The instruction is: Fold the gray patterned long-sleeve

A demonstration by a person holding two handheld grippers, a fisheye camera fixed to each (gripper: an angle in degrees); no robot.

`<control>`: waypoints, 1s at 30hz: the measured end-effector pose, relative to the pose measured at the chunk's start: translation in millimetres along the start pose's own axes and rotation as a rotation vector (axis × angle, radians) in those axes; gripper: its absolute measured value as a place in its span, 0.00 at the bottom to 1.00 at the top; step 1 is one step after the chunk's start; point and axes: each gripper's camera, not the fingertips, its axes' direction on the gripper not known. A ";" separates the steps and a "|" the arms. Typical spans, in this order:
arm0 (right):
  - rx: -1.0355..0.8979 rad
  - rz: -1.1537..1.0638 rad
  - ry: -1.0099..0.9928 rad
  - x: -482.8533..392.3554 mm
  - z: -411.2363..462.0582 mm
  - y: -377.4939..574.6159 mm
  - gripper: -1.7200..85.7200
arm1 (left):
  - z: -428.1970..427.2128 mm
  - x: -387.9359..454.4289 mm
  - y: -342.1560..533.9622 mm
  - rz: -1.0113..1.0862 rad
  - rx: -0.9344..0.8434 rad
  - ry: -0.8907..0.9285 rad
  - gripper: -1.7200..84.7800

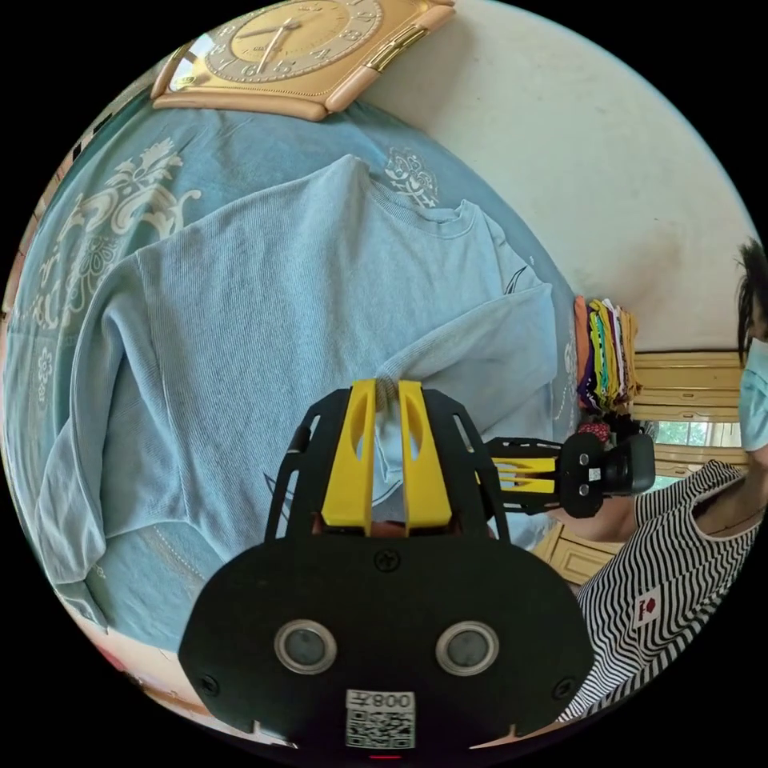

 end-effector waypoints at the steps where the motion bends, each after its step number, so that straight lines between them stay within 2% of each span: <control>1: 0.009 0.028 -0.032 6.4 0.3 2.8 0.02 | 0.1 -2.1 3.1 -0.018 0.001 -0.004 0.09; 5: 0.076 0.115 -0.111 25.3 -19.2 17.5 0.02 | -21.5 10.4 18.4 -0.020 0.113 -0.044 0.11; 10: 0.214 0.384 -0.170 79.6 -69.3 74.9 0.02 | -45.3 30.0 36.6 -0.053 0.242 -0.120 0.10; 11: 0.243 0.404 -0.166 86.6 -77.3 84.0 0.02 | -49.0 38.0 39.0 -0.037 0.277 -0.099 0.09; 13: 0.311 0.530 -0.022 116.4 -108.4 123.0 0.02 | -48.0 56.2 37.6 0.029 0.307 -0.019 0.07; 17: 0.312 0.701 0.222 154.2 -135.9 172.7 0.02 | -9.6 124.5 10.6 0.282 0.219 0.201 0.04; 20: 0.167 0.767 0.333 171.0 -123.9 193.7 0.02 | 24.4 182.8 -14.2 0.446 0.147 0.309 0.03; 21: 0.101 0.770 0.328 174.1 -111.3 198.3 0.02 | 30.6 194.1 -18.8 0.469 0.137 0.311 0.03; 24: 0.141 0.745 0.427 163.2 -102.0 206.1 0.02 | 60.5 245.4 -40.5 0.576 0.068 0.308 0.02; 27: 0.157 0.756 0.478 159.3 -100.3 213.4 0.02 | 85.4 276.1 -54.4 0.611 0.022 0.172 0.02; 28: 0.183 0.775 0.464 160.9 -101.4 220.4 0.02 | 96.7 282.1 -56.7 0.618 -0.043 0.122 0.02; 30: 0.213 0.789 0.424 165.3 -104.9 231.0 0.02 | 90.6 282.1 -53.0 0.578 -0.033 0.175 0.02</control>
